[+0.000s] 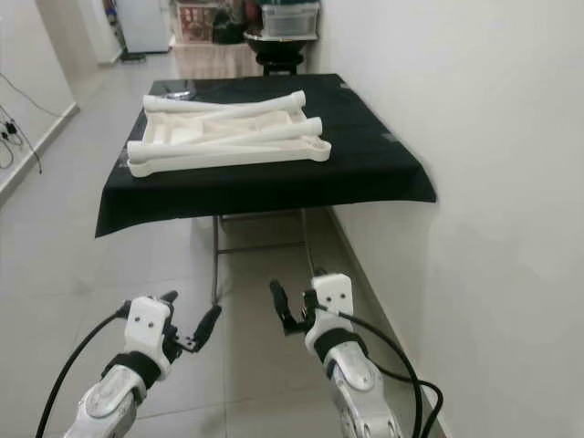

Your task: Building children table

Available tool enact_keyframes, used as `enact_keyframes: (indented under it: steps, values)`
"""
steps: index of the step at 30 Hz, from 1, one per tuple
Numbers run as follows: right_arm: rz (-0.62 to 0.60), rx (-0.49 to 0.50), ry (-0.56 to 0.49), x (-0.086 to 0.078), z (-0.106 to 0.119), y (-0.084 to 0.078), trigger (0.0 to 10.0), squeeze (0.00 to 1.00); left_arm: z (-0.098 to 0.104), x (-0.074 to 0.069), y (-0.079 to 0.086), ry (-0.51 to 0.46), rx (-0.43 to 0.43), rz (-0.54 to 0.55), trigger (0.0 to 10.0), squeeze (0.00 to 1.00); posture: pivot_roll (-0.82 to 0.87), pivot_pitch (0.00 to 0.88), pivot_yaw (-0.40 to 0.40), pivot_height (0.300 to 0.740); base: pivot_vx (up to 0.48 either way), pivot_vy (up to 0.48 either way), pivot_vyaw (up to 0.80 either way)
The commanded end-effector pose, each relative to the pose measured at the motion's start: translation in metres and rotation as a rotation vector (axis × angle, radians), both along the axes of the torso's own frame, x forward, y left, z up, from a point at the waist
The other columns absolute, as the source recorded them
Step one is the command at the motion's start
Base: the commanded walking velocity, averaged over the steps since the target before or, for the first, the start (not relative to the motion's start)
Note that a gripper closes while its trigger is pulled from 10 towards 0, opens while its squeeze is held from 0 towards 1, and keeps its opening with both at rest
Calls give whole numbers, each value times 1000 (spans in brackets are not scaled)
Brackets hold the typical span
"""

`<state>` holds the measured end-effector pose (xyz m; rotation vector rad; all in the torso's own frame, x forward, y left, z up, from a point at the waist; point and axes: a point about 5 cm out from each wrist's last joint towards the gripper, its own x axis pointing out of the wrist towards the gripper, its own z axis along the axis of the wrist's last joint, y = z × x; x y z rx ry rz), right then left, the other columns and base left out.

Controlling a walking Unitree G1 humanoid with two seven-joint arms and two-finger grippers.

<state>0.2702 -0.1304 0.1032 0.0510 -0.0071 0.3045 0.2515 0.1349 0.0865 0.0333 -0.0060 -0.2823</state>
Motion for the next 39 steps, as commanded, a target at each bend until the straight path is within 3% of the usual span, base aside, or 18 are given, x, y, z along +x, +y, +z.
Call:
enact_keyframes:
  steps: [1,11,17,23,39]
  values:
    - [28,40,0,3,10,4,10000,0,7,2,1,4,6,5,10000,0,-39,0,-8,740,0,0,0]
    - [19,95,-3,21,26,1,10000,0,28,19,6,-31,-33,11,10000,0,-31,0,8,740,129,0,0]
    - [-5,118,-62,29,40,2,10000,0,45,31,7,-73,-15,-14,10000,0,-35,0,21,740,0,0,0]
    - [8,103,-55,31,39,5,10000,0,42,32,-2,-65,19,-54,10000,0,-45,0,31,740,0,0,0]
    - [55,86,-35,33,36,9,10000,0,36,38,-2,-24,-9,-51,10000,0,-55,0,34,740,149,0,0]
